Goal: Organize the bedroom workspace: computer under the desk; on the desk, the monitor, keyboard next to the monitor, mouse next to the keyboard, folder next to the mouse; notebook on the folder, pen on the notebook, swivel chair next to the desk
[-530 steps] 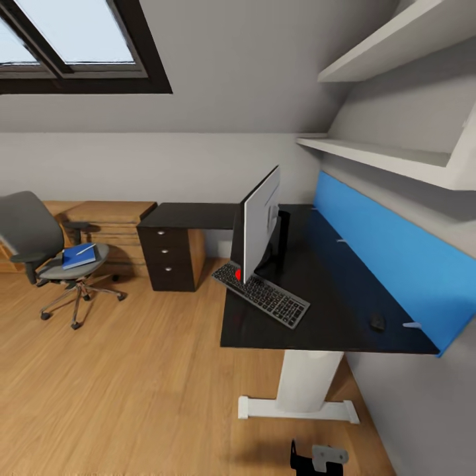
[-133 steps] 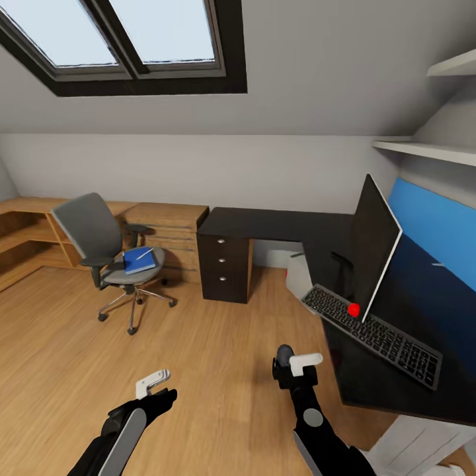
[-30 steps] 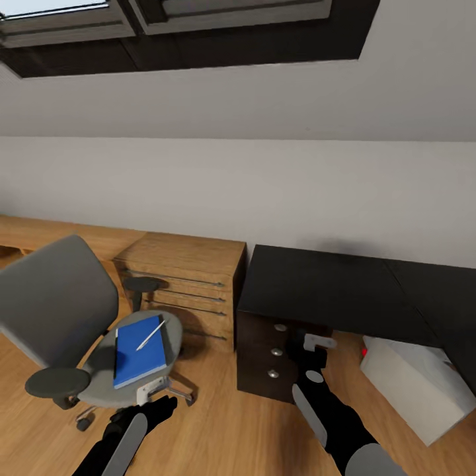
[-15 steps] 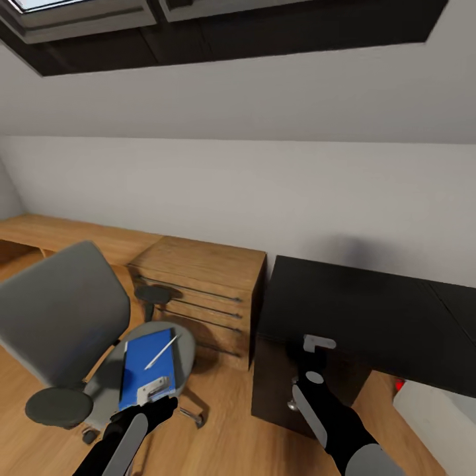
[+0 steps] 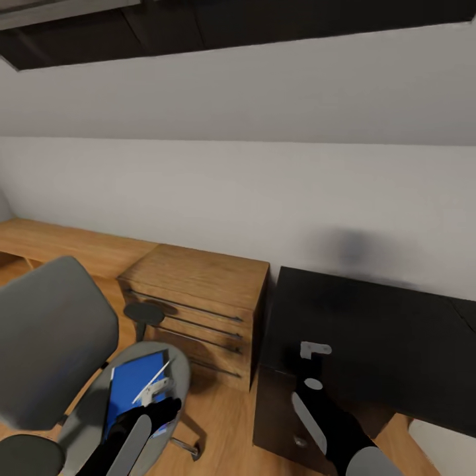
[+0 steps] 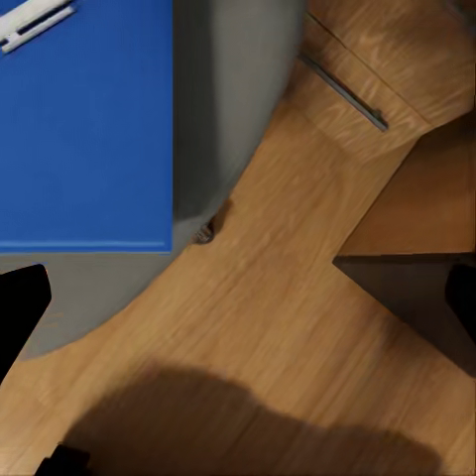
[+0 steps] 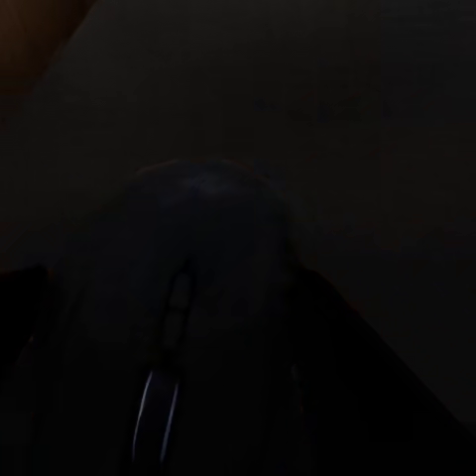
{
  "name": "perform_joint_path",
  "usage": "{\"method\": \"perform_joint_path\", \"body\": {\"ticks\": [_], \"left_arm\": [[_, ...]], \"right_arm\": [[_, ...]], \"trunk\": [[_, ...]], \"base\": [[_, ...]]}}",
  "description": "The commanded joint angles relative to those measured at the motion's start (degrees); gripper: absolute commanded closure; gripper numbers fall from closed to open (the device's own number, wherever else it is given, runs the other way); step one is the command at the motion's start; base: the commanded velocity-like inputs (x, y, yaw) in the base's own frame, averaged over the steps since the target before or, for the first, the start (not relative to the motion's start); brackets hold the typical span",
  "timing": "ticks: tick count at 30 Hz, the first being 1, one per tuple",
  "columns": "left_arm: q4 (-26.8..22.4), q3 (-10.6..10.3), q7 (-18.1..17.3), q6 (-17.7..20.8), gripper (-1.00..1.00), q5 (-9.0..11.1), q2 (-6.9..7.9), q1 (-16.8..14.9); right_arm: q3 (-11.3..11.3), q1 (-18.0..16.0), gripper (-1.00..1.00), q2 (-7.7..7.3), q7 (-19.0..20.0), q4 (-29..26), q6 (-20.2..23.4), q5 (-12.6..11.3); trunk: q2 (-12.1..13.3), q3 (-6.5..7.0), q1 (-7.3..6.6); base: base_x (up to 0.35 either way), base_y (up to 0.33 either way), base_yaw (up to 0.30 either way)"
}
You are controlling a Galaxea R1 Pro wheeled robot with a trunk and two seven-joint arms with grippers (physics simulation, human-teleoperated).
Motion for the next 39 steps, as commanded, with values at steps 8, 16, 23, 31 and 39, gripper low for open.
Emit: {"method": "perform_joint_path", "body": {"ticks": [8, 16, 23, 31, 39], "left_arm": [[-0.08, -0.23, 0.64, 0.04, -1.0, 0.6, 0.01, -0.04], [-0.15, -0.23, 0.72, 0.04, -1.0, 0.6, 0.0, -0.04], [-0.5, -0.2, 0.74, 0.04, -1.0, 0.6, 0.0, -0.04], [-2.09, 0.09, 0.76, 0.04, -1.0, 0.62, -0.02, -0.04], [-2.19, 0.12, 0.76, 0.04, -1.0, 0.68, -0.02, -0.04]], "right_arm": [[0.47, -0.11, 1.0, -0.1, 8.82, 4.99, 0.21, -0.47], [0.39, -0.14, 1.0, -0.1, 11.79, 6.74, 0.39, -0.51], [0.37, -0.21, 1.0, -0.1, 11.91, 7.03, 0.39, -0.52], [0.36, -0.22, -1.0, -0.1, 11.69, 7.11, 0.52, -0.52], [0.36, -0.24, -1.0, -0.05, 11.38, 7.77, 0.88, -0.5]], "trunk": [[-0.04, -0.06, 0.04], [-0.04, -0.06, 0.04], [-0.04, -0.06, 0.04], [-0.04, -0.06, 0.04], [-0.04, -0.06, 0.04]], "base": [[0.331, 0.0, 0.0], [0.197, 0.0, 0.0], [0.013, 0.0, 0.0], [0.001, 0.0, 0.0], [0.0, 0.0, 0.0]]}}
